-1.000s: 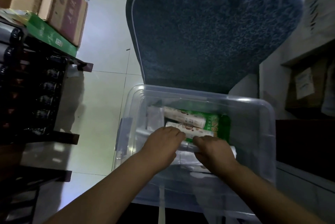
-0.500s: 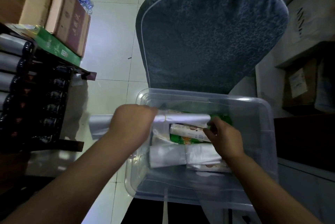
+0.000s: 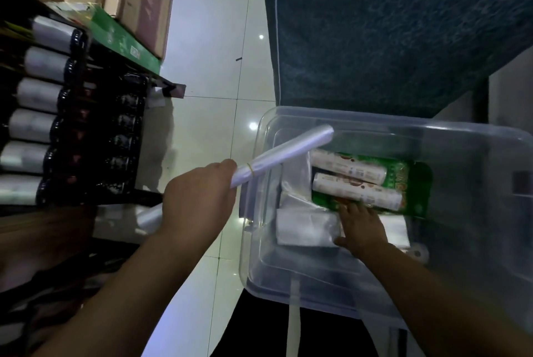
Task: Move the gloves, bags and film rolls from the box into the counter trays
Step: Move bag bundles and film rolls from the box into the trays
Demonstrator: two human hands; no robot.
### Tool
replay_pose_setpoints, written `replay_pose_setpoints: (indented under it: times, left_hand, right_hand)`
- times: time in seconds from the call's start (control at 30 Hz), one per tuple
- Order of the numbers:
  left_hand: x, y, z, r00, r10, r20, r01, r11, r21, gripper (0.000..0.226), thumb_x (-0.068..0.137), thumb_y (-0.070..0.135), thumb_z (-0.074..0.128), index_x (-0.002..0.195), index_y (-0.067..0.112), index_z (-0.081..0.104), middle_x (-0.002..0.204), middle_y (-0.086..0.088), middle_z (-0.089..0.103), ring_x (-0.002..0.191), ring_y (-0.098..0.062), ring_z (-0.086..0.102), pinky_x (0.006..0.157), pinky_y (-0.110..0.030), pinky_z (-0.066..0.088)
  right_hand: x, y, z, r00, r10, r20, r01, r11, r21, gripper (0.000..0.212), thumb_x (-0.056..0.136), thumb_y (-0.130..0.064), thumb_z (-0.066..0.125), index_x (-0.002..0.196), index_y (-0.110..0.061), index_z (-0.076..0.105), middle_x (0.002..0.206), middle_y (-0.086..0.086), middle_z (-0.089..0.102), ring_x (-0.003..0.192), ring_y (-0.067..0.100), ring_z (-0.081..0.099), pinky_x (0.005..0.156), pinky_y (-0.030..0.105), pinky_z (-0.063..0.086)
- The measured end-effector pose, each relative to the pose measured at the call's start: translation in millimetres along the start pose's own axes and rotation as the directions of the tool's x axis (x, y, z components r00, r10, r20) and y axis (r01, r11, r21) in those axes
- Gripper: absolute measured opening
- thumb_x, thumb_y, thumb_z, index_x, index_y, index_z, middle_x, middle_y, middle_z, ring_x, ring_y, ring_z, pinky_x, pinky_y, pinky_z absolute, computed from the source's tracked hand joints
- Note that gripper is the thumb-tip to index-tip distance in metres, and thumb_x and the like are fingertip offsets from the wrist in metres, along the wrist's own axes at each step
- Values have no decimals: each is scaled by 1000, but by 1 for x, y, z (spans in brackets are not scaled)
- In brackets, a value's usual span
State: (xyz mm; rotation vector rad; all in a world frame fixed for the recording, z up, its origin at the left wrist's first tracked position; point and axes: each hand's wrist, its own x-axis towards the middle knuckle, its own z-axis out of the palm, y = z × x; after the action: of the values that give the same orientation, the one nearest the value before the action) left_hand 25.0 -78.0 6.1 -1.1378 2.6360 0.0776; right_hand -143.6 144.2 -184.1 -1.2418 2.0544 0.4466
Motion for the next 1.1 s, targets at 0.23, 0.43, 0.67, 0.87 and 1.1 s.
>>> replay_pose_setpoints:
  times: [0.23, 0.43, 0.67, 0.87, 1.1]
  left_hand:
    - [-4, -4, 4, 998, 63, -22, -65, 995, -74, 11, 78, 20, 70, 74, 19, 59, 59, 1, 64, 46, -16, 43, 48, -23, 22]
    - [-16, -3, -3, 994, 111, -8, -111, 985, -132, 4, 86, 26, 60, 88, 22, 60, 73, 2, 67, 62, -22, 61, 53, -24, 26]
    - [-20, 3, -40, 980, 179, 88, -159, 966, -204, 19, 92, 31, 48, 108, 26, 57, 97, 5, 69, 81, -15, 62, 61, -25, 34]
    - [-20, 21, -92, 952, 279, 122, -248, 943, -224, 19, 86, 33, 50, 103, 30, 58, 94, 3, 70, 81, -20, 63, 70, -29, 48]
    - [-25, 67, -141, 901, 431, -40, -419, 844, -336, 11, 85, 38, 52, 86, 31, 60, 90, 4, 70, 80, -20, 63, 66, -28, 48]
  right_hand:
    - [-16, -3, 1, 997, -69, 19, 70, 997, -39, 47, 78, -43, 63, 117, -20, 55, 124, 8, 49, 114, 28, 44, 89, 35, 39]
    - [-39, -7, -7, 988, 2, 151, -3, 1000, 6, 30, 86, -19, 52, 117, -16, 54, 122, 8, 59, 112, 26, 56, 86, 32, 46]
    - [-109, -11, -68, 995, -17, -94, 14, 999, -29, 16, 79, -23, 62, 94, -19, 65, 98, 5, 68, 91, 26, 63, 73, 31, 49]
    - [-204, -15, -148, 879, -106, -466, 65, 993, -103, 32, 34, -21, 85, 49, -22, 57, 50, -2, 57, 47, 21, 57, 44, 23, 42]
    - [-300, 2, -186, 754, 97, -650, -176, 983, -58, 27, 41, -24, 82, 58, -25, 61, 56, -4, 58, 52, 18, 57, 46, 26, 44]
